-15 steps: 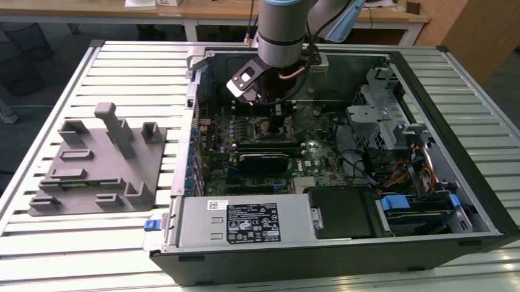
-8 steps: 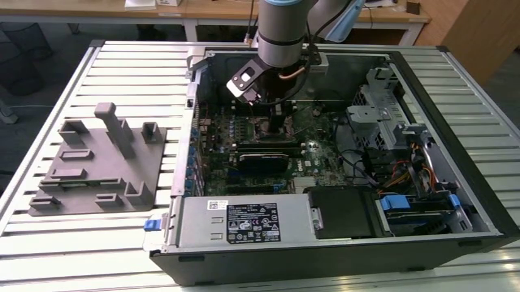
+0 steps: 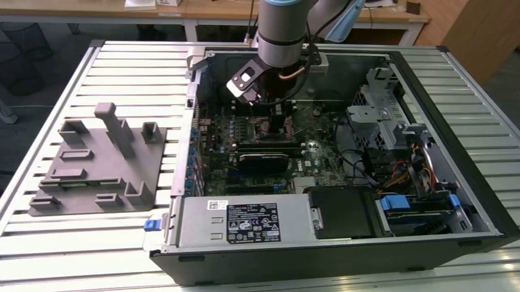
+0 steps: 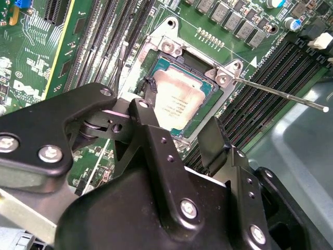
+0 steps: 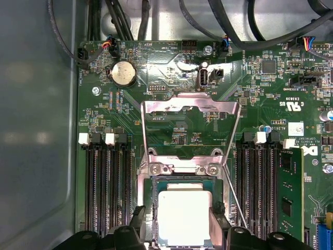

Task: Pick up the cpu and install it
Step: 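Place the cpu into insertion slot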

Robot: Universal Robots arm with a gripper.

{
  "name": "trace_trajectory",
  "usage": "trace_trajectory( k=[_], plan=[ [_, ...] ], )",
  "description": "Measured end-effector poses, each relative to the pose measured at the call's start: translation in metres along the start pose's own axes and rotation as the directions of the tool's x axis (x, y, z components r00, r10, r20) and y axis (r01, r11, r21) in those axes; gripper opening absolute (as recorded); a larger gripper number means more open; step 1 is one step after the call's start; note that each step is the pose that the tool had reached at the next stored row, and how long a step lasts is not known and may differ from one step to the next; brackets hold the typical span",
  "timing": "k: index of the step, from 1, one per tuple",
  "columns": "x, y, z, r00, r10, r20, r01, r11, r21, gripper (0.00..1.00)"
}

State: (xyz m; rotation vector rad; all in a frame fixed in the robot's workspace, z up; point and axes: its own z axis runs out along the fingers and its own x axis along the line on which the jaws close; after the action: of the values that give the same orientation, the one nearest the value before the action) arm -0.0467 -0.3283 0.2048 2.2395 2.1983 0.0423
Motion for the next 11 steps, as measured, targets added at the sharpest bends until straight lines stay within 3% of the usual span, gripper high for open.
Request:
trace_trajectory(
  k=[11],
  plan=[
    [-0.0003,-0.0002,0.0004,1.0,0.0,0.0059,0.0,1.0,-0.0001,0.59]
  ],
)
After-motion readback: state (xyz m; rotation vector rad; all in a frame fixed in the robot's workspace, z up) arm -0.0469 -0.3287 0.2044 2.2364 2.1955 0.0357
